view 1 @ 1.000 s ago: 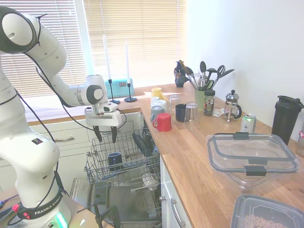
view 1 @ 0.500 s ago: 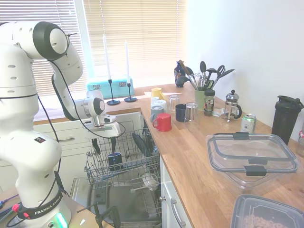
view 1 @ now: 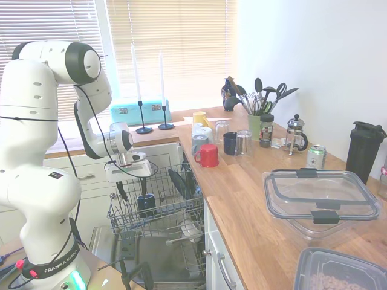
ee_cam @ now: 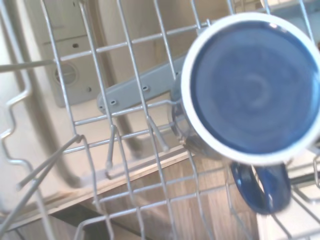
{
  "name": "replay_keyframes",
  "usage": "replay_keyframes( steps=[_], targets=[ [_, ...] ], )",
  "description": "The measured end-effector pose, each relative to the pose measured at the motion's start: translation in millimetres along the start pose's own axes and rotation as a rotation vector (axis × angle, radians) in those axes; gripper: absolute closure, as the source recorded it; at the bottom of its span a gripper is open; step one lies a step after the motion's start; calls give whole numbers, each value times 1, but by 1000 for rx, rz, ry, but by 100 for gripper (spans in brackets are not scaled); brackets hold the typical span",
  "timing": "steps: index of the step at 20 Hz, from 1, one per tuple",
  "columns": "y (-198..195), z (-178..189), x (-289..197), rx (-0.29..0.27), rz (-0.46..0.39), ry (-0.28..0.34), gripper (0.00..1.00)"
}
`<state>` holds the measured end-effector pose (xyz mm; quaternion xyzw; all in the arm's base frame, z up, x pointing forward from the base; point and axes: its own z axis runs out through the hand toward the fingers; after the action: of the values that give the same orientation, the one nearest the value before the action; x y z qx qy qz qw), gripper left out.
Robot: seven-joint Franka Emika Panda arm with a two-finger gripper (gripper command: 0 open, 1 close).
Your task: Move a mug from dishwasher to table
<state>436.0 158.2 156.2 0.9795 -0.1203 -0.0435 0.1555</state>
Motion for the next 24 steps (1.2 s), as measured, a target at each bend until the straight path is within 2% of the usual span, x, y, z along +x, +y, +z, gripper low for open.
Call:
replay_keyframes(
  steps=[7, 24],
  targets=[
    [-2, 46, 21, 4, -39, -24, 0],
    [-11, 68, 50, 34, -178, 7, 0]
  ],
)
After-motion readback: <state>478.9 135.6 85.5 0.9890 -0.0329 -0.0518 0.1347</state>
